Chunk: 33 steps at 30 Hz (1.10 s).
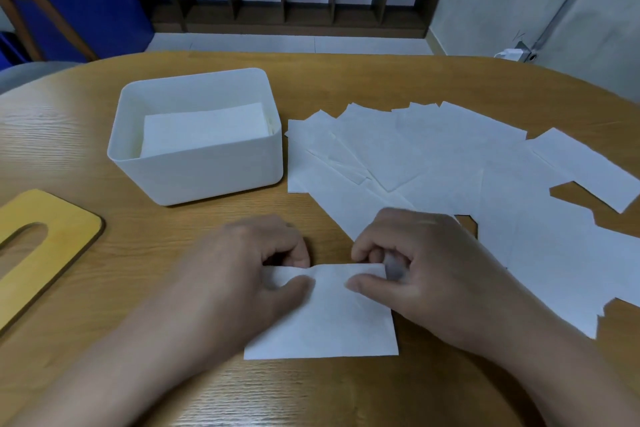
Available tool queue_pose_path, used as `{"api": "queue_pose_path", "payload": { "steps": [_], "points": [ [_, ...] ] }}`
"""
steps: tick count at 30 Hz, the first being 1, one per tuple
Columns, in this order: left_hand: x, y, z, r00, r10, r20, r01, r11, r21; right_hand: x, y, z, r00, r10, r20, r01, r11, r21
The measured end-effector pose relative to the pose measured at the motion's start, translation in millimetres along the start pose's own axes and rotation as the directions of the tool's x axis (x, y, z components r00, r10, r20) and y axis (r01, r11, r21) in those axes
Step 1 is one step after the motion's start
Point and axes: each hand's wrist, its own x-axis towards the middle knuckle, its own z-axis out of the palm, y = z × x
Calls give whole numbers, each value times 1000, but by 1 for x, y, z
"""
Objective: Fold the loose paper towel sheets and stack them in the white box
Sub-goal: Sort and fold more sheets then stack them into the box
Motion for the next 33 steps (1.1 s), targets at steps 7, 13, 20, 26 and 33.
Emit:
{"api": "queue_pose_path", "payload": {
  "steps": [7, 13, 20, 26, 33],
  "points": [
    [8, -8, -1, 998, 47, -30, -46, 999, 22, 15, 13, 13, 977, 9, -215, -21, 998, -52],
    [13, -3, 7, 988, 78, -131, -81, 997, -18, 24, 14, 23, 964, -74, -254, 31, 985, -167],
    [25, -5, 14, 936, 162, -312, -150, 987, 62, 19, 8, 11, 947, -108, -304, 112, 994, -3],
    [32, -7, 20, 883, 221, -415, -170, 973, 155, 10, 1, 4, 927, -52, -372, 146, 962, 230],
    [26, 8, 12, 824, 213, -526, -165, 977, 137, 4, -7, -4, 893, -30, -450, 172, 945, 280]
  ]
}}
